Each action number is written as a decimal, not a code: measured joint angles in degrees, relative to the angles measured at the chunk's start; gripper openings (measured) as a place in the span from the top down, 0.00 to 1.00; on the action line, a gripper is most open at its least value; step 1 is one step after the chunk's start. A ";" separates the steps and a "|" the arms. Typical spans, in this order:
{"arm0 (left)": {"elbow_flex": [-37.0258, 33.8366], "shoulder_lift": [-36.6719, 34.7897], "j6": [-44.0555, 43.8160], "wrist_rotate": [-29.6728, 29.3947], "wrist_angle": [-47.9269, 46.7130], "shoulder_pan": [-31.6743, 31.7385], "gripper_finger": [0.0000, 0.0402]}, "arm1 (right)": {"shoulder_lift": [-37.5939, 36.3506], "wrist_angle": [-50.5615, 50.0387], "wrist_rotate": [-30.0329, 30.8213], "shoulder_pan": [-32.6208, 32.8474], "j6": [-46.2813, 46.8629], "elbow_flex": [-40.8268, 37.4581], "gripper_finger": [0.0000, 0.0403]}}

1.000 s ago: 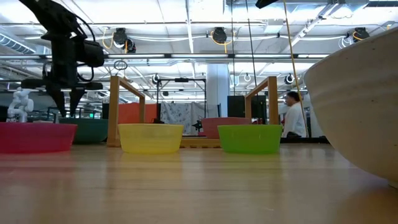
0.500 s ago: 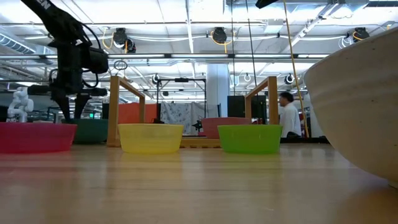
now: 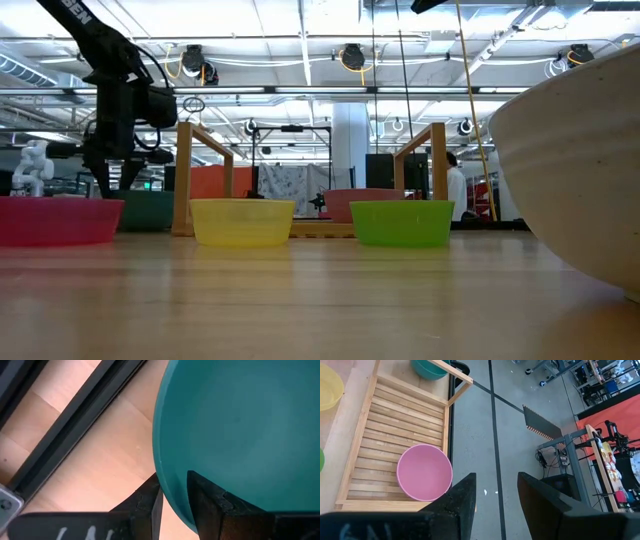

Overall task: Place and stack bowls onto a shelf
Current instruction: Stack the dark green bowl into the pink bowl on the shelf

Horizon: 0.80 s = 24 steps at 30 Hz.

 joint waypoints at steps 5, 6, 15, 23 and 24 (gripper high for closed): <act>0.00 0.00 3.97 -1.58 -0.01 0.00 0.78 | 0.00 0.00 0.00 0.00 0.05 0.00 0.65; 0.00 0.00 4.80 -1.87 -0.03 0.00 0.79 | 0.00 0.00 0.00 0.00 0.05 0.00 0.65; 0.15 -0.14 12.36 -3.11 0.44 0.00 0.98 | 0.00 -0.01 0.00 0.01 0.07 0.00 0.65; -0.09 -4.26 16.08 -5.53 1.28 0.00 0.98 | 0.00 -0.02 0.00 0.00 0.09 0.01 0.65; -0.09 -5.62 16.96 -6.10 1.60 0.00 0.98 | 0.00 -0.02 0.00 0.01 0.09 0.00 0.65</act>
